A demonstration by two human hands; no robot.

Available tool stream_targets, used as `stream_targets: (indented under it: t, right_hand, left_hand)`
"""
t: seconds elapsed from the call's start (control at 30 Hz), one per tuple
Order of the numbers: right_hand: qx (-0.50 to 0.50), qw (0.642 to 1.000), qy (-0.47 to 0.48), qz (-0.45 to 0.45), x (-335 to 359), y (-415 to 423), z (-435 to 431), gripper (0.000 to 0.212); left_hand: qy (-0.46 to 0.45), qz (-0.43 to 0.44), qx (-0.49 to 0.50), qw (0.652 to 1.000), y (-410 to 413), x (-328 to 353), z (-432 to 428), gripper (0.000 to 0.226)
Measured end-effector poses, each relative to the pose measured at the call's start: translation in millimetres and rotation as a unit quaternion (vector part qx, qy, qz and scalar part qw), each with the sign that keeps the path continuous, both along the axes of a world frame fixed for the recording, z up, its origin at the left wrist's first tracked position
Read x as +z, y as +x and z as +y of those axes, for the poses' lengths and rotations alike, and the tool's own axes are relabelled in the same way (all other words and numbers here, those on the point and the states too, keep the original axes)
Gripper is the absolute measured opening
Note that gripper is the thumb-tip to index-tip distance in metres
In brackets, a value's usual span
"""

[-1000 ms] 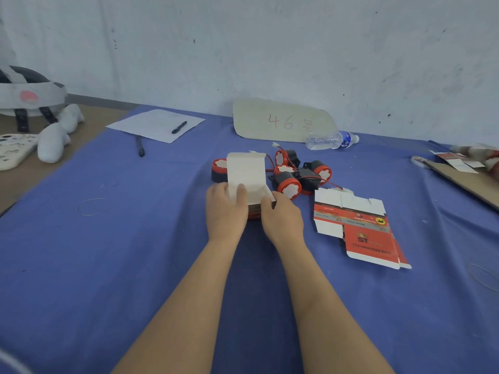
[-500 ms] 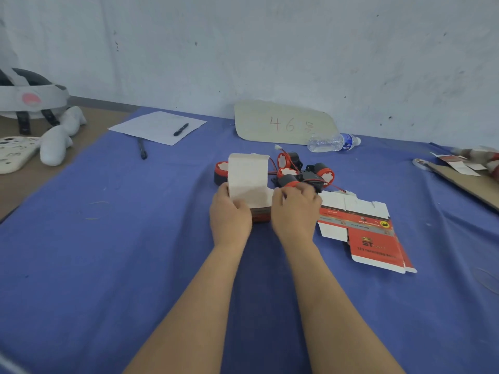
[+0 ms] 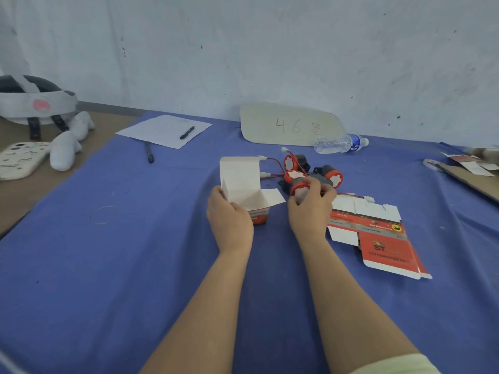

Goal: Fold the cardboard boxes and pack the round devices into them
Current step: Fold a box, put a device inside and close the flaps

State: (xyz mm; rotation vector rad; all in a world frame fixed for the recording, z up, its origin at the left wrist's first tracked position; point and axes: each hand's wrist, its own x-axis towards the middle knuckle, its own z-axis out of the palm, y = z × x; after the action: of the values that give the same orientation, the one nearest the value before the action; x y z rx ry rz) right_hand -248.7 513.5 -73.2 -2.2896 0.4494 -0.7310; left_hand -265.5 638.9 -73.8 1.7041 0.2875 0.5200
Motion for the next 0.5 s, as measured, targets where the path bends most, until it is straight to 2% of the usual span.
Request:
stream_targets:
  t: [0.13,0.2,0.27,0.37,0.43,0.5]
  right_hand:
    - [0.034,0.997,-0.045,0.045,-2.4,-2.0,1.0,0.056]
    - [0.026,0.998,-0.049,0.037,-0.6,-2.6,2.9,0.054]
    - [0.003,1.000,-0.016,-0.015,4.5,-5.4,3.2,0.051]
    - [-0.017,0.985,0.075,-0.157,25.7,-10.4,-1.3,0.053]
    - [-0.017,0.969,0.087,-0.232,43.7,-15.7,-2.4,0.058]
    - [0.002,0.961,0.071,-0.268,59.0,-20.5,1.0,0.061]
  left_hand:
    - [0.013,0.003,-0.010,1.000,-1.1,-0.4,-2.2,0.030]
    - [0.017,0.005,-0.009,1.000,-1.2,-1.2,-2.0,0.030]
    - [0.021,0.004,-0.010,1.000,-0.9,-1.5,-1.6,0.029]
    - [0.026,0.009,-0.017,0.999,-0.3,-1.3,-1.8,0.028]
    - [0.042,0.018,-0.025,0.999,-0.1,-1.7,-2.4,0.032]
    - [0.059,0.019,-0.041,0.997,0.0,-2.5,-3.6,0.033]
